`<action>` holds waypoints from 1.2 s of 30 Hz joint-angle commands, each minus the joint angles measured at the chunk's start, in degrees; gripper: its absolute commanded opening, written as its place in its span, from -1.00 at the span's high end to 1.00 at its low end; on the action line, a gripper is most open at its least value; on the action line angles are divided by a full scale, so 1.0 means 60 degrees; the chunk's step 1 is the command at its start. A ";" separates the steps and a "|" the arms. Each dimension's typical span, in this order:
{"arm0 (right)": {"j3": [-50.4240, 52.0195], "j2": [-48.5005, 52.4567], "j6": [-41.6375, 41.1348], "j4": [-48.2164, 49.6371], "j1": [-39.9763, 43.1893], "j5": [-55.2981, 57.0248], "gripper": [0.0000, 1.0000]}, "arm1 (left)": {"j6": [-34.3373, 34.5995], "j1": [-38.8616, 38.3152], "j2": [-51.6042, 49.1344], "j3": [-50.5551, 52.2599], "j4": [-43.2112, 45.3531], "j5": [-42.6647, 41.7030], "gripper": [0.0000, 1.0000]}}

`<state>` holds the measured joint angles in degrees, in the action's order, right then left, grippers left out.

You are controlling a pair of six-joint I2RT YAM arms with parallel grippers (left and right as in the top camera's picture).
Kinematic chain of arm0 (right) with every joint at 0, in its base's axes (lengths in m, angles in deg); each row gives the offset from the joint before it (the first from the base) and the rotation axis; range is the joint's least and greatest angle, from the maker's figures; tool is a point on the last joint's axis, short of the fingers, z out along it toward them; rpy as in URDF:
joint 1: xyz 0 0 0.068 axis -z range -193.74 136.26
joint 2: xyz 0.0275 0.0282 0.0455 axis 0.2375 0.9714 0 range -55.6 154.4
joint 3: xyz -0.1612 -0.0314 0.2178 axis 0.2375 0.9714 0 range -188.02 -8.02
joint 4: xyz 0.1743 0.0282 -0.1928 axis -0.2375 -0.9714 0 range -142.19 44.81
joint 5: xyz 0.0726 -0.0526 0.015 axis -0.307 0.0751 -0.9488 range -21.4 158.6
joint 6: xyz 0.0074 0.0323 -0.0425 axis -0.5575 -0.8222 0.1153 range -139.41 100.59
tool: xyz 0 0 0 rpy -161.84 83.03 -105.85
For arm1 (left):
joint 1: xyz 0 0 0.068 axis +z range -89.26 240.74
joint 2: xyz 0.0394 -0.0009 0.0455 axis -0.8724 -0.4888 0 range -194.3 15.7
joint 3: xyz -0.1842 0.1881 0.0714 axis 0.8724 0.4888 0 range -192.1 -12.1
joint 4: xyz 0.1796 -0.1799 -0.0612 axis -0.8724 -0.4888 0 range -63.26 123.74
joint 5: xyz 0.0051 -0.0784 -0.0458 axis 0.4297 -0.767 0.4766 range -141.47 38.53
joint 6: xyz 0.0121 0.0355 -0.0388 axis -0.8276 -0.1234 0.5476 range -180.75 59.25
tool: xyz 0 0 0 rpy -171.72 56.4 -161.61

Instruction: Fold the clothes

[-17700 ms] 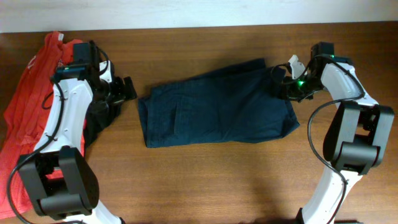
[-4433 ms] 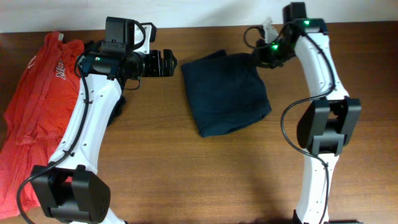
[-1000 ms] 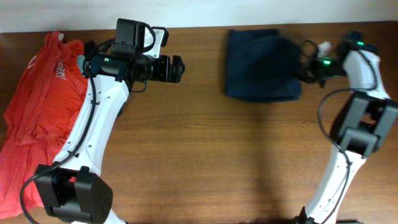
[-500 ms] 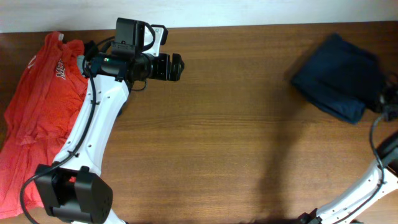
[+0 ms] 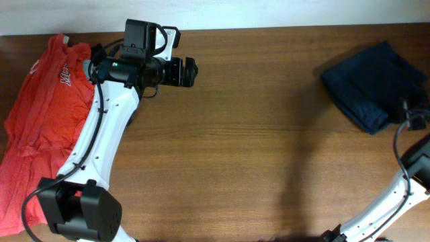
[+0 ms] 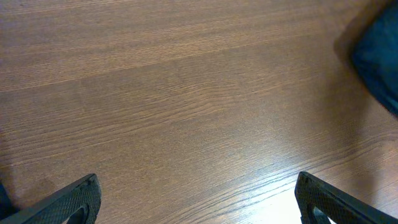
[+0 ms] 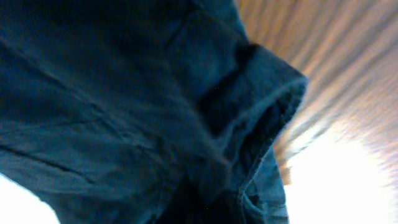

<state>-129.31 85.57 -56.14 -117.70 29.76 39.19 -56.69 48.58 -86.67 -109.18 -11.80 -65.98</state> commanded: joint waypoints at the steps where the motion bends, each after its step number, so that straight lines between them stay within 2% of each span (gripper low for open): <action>1: -0.0197 -0.0055 -0.1406 -0.0044 -0.0648 0.1479 0.92 | -0.0178 0.0007 0.0295 -0.0138 0.0007 0.0069 -0.98; 5: -0.0197 -0.0055 -0.2186 -0.0062 -0.1147 0.2626 0.92 | -0.0182 0.0007 0.0295 -0.0142 0.0007 0.0073 -0.99; 10: -0.0197 -0.0055 -0.2415 -0.0102 -0.1730 0.3388 0.92 | -0.0182 0.0007 0.0295 -0.0138 0.0011 0.0146 -0.98; 13: -0.0197 -0.0055 -0.3169 -0.0317 -0.2080 0.3960 0.92 | -0.0182 0.0007 0.0295 -0.0138 0.0007 0.0146 -0.98; 23: -0.0197 -0.0055 -0.3475 -0.0342 -0.3198 0.5468 0.92 | -0.0182 0.0007 0.0295 -0.0138 0.0011 0.0178 -0.98; 36: -0.0197 -0.0055 -0.3537 -0.0601 -0.3632 0.5377 0.92 | -0.0182 0.0007 0.0295 -0.0138 0.0040 0.0178 -0.98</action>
<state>-129.97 85.57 -76.38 -120.85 9.37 70.77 -56.69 48.58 -86.67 -109.18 -11.84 -65.50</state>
